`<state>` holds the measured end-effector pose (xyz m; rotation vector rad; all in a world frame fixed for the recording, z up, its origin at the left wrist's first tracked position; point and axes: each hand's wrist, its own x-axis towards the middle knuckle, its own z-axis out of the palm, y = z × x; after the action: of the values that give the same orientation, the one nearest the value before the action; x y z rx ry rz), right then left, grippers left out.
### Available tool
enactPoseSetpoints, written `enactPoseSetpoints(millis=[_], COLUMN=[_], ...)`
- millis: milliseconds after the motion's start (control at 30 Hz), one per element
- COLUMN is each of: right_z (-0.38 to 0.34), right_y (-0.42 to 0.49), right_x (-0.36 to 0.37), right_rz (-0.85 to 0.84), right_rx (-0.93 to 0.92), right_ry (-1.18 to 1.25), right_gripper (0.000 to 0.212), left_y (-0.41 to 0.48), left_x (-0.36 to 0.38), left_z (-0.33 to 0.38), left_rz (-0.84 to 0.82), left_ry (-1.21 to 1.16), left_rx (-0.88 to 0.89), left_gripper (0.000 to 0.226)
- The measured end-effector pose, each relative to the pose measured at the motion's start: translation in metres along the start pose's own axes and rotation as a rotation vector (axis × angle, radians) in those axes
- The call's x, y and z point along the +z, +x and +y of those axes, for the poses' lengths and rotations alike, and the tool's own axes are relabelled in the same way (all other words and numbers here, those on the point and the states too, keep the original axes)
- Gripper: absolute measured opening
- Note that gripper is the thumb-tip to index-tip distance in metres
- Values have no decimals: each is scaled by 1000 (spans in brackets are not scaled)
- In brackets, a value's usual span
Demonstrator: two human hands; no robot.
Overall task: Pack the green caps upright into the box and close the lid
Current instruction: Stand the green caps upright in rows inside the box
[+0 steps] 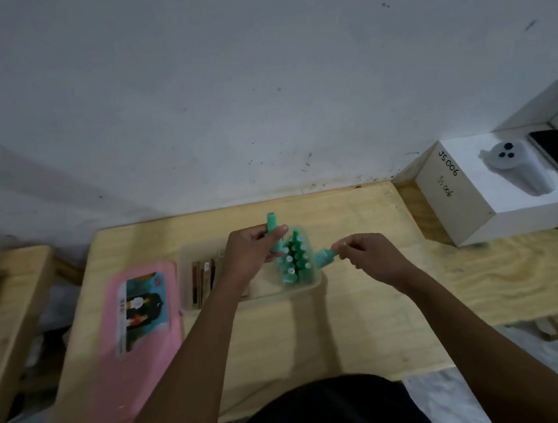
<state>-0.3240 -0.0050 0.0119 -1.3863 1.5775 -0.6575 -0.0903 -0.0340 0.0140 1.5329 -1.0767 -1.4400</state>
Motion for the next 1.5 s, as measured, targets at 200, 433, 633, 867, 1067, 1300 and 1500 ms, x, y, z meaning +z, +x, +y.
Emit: enactPoseSetpoints(millis=[200,433,633,867,1067,1300,1500], right_z=[-6,-12,-6,-4,2,7,6], right_y=[1,6,11,14,17,17,15], right_x=[30,60,78,82,82,79,76], right_rz=[-39,-51,18,101,69,52,48], right_rx=[-114,-157,-35,46,41,9,-23], right_ry=[-501,-974,-998,-1017,-977,-962,-968], right_gripper=[23,31,28,28,30,33,35], left_y=[-21,-25,-21,-22,-18,-15,-11], left_x=[-8,-6,1,8,11,14,17], left_z=[-17,-39,-52,-58,-63,-70,-69], left_rz=[19,-3,58,88,62,1,-32], left_ry=[181,402,503,526,512,603,653], left_rx=[103,196,205,174,107,73,50], left_gripper=[30,30,24,22,19,17,19])
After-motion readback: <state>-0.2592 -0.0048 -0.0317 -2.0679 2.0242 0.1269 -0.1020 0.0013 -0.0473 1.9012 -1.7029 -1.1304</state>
